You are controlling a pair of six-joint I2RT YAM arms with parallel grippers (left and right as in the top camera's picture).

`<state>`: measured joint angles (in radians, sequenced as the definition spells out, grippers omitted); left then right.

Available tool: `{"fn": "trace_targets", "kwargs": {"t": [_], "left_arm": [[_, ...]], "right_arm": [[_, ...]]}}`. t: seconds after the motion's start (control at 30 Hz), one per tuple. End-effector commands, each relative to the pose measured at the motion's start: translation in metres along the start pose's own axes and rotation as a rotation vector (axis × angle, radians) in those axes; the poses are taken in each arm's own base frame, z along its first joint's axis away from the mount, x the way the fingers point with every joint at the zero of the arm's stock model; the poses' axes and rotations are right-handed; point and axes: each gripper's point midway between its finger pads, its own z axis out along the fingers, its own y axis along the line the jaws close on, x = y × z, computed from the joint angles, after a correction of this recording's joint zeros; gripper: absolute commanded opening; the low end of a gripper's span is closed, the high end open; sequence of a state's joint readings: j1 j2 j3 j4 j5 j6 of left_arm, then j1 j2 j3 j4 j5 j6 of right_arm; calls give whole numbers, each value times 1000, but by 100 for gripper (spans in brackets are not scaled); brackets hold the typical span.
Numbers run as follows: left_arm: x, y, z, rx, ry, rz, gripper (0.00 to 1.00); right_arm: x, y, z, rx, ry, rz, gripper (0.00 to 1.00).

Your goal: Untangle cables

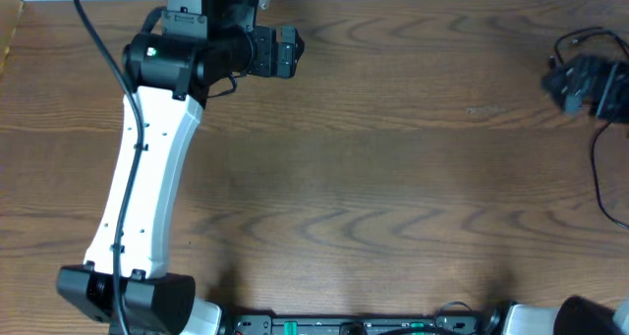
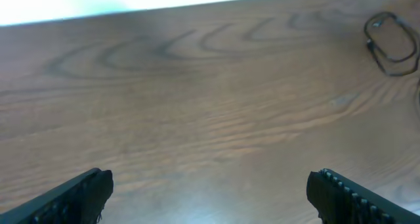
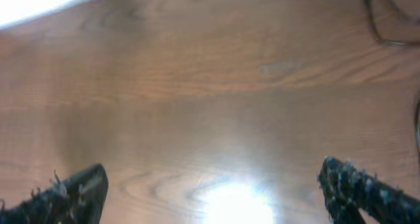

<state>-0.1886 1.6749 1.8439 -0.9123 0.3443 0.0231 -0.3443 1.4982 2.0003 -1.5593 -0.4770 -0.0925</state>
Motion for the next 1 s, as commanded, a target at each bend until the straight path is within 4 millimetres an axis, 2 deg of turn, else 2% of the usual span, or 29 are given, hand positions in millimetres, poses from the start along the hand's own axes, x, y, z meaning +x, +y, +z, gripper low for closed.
{"fn": "trace_targets", "kwargs": {"t": [0.0,0.1,0.23,0.33,0.43,0.6,0.67,0.77,0.83,0.97], "left_arm": [[1,4,2,-17,7,7,100],[1,4,2,-17,7,7,100],[1,4,2,-18,7,7,100],[1,4,2,-17,7,7,100],[1,4,2,-17,7,7,100],[1,4,2,-18,7,7,100],[1,4,2,-17,7,7,100],[1,4,2,-18,7,7,100],[1,4,2,-17,7,7,100],[1,4,2,-17,7,7,100]], "right_arm": [[18,13,-10,-1,31,4,99],[19,22,-11,-40,35,101,99],[19,22,-11,-40,35,99,99],[21,5,-11,56,41,77,99],[28,4,-11,65,67,90,99],[27,14,-8,54,64,-47,99],[16,21,-5,71,-13,-127,99],[11,33,0,79,-119,-222,99],[16,41,5,67,-188,-274,99],[39,50,17,27,-334,-360,99]]}}
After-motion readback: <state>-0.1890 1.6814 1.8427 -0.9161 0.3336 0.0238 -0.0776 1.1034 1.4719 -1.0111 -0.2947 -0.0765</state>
